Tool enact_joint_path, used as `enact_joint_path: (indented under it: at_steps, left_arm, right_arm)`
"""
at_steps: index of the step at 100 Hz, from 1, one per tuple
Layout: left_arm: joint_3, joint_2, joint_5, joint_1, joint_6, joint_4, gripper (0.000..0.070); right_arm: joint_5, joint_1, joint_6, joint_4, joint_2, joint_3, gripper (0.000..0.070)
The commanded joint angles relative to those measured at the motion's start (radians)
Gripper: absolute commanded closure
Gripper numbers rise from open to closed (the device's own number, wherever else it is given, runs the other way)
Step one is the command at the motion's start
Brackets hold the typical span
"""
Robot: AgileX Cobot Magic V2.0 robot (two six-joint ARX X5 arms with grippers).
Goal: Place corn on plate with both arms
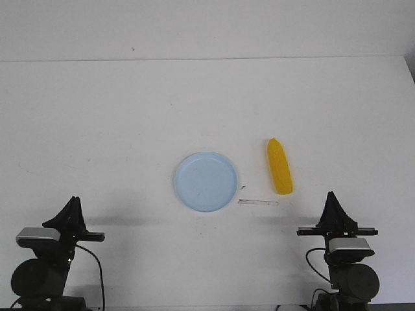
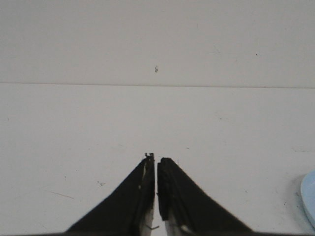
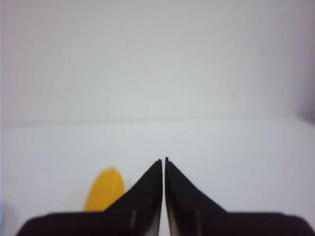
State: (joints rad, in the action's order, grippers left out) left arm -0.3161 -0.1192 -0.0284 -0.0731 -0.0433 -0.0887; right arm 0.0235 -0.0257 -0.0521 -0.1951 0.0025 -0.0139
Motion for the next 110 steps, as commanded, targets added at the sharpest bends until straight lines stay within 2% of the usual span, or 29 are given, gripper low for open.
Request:
enact_joint_path:
  at_steps: [1,11,27,48,58,74,92,110]
  left_arm:
    - [-0.017,-0.002,-0.003,-0.001,0.006,0.014,0.0698]
    - [-0.017,-0.002,-0.003,-0.001,0.006,0.014,0.0698]
    - [-0.017,-0.002,-0.003,-0.001,0.006,0.014,0.0698]
    - [-0.017,-0.002,-0.003,-0.001,0.006,0.013,0.0698]
    - [-0.017,-0.002,-0.003,-0.001,0.006,0.013,0.0698]
    - [-0.017,-0.002,-0.003,-0.001,0.006,0.013,0.0698]
    - [-0.017,-0.002,-0.003,-0.001,0.006,0.013,0.0698]
    - [-0.017,-0.002,-0.003,-0.001,0.006,0.012,0.0698]
  right_arm:
    - [-0.018,-0.002,-0.018,-0.043,-0.001,-0.018,0.0693]
    - [-0.063,-0.007,0.014,0.036,0.021,-0.105,0.0693]
    - [-0.067,-0.015,0.106,0.17,0.116,-0.286,0.0693]
    - [-0.087,-0.022,0.109,0.272,0.366,-0.48,0.0694]
    - [-0.087,-0.048,0.11,0.281,0.51,-0.553,0.0694]
    - [-0.032,-0.121,0.109,0.32,0.742,-0.671,0.0694]
    - [0.084,-0.221,0.109,0.47,1.003,-0.845,0.0694]
    - [0.079,-0.241,0.101,0.657,1.22,-1.017,0.0694]
